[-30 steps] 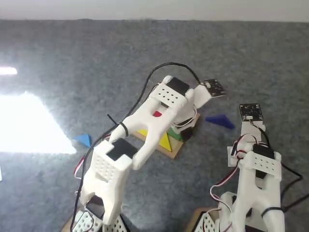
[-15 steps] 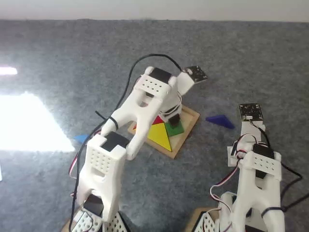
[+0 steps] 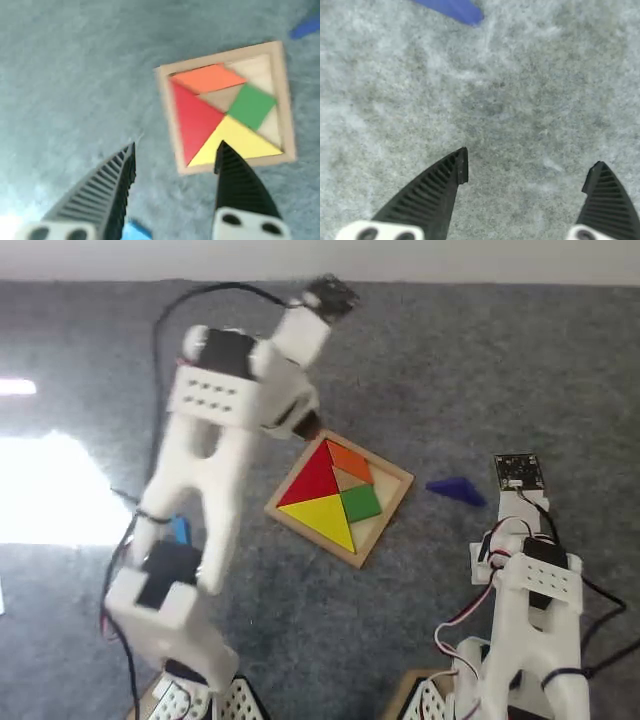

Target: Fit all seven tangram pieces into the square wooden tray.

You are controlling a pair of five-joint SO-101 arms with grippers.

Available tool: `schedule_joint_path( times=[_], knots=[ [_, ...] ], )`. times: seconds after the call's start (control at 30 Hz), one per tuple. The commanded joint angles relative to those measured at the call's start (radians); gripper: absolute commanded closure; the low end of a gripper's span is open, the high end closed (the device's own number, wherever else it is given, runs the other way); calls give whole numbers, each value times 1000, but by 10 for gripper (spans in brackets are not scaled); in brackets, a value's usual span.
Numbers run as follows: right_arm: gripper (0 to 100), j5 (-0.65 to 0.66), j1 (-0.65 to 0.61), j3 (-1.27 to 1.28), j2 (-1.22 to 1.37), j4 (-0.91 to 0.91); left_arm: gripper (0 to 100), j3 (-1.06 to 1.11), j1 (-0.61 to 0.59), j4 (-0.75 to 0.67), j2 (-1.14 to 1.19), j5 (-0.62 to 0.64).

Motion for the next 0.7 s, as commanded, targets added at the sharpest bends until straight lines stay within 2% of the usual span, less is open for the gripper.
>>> schedule_joint_path(
  times=[0.0, 0.1, 0.2, 0.3, 0.47, 0.6, 0.67],
  knots=[
    [634, -2, -7, -35, -25, -19, 754, 294, 14, -166, -121, 11],
    [634, -2, -5, -32, -25, -16, 754, 447, -6, -273, -110, 35],
    [634, -2, -7, -25, -25, -21, 754, 512, -114, -342, -112, 109],
    [634, 0, -33, -23, -25, -21, 754, 544, -203, -313, -112, 180],
    [634, 49, -79, -9, -25, -21, 754, 639, -288, -288, -135, 209],
    [634, 52, -81, -6, -25, -21, 754, 773, -483, -388, -310, 212],
    [634, 54, -82, -6, -25, -19, 754, 837, -589, -405, -443, 157]
  ],
)
